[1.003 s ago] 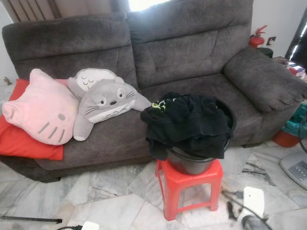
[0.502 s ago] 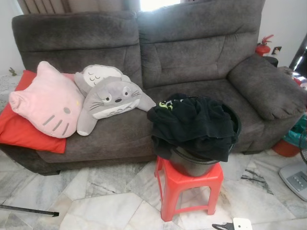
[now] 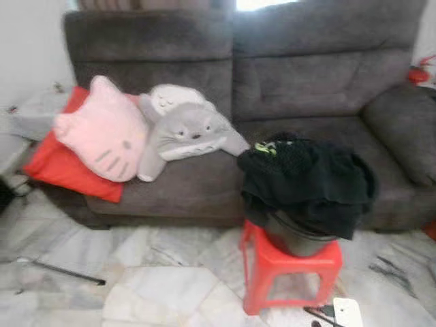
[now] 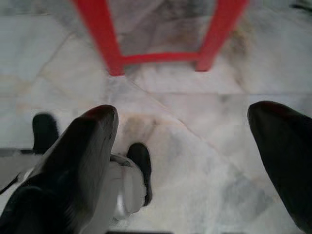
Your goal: Hang hanger
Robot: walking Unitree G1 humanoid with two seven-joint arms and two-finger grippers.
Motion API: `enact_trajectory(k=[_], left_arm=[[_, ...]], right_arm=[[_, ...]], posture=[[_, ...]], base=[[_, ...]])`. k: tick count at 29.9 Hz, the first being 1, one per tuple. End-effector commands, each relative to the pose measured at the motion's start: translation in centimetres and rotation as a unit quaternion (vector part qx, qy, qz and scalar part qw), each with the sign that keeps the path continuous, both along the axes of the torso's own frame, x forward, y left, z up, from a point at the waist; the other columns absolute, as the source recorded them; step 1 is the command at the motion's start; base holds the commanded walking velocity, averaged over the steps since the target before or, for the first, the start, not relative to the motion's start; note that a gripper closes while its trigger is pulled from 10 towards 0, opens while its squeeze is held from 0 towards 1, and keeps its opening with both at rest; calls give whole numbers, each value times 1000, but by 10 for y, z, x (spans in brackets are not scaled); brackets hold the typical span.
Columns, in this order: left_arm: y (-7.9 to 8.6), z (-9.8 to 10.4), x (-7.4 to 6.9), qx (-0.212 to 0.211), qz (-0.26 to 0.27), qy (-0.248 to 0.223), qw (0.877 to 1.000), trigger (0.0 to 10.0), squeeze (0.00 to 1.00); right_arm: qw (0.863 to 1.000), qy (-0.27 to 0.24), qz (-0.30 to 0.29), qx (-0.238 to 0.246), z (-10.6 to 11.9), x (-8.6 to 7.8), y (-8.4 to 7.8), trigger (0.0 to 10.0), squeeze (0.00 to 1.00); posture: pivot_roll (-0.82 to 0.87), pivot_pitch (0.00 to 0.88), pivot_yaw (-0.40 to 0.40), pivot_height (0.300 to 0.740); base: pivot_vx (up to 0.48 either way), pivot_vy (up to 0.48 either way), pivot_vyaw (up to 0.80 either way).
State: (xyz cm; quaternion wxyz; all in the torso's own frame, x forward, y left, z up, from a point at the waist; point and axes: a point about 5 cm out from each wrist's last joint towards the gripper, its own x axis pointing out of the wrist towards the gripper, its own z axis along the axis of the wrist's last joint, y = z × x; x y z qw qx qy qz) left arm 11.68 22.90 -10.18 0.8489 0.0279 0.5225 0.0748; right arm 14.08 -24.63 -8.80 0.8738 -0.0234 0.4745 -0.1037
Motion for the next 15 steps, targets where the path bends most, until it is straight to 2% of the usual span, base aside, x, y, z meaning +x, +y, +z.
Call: enact_trajectory(k=[1,15], left_arm=[[6,-1,-6,6,2,11,1000,10000,0],[6,0,-5,7,-6,11,1000,10000,0]], right_arm=[[1000,-7,1,11,-1,2,6,10000,0],[1000,-11,1,13,2,6,0,10000,0]], posture=[[-153,0,99,740],[-145,0,94,740]], base=[[0,0,800],[0,0,800]])
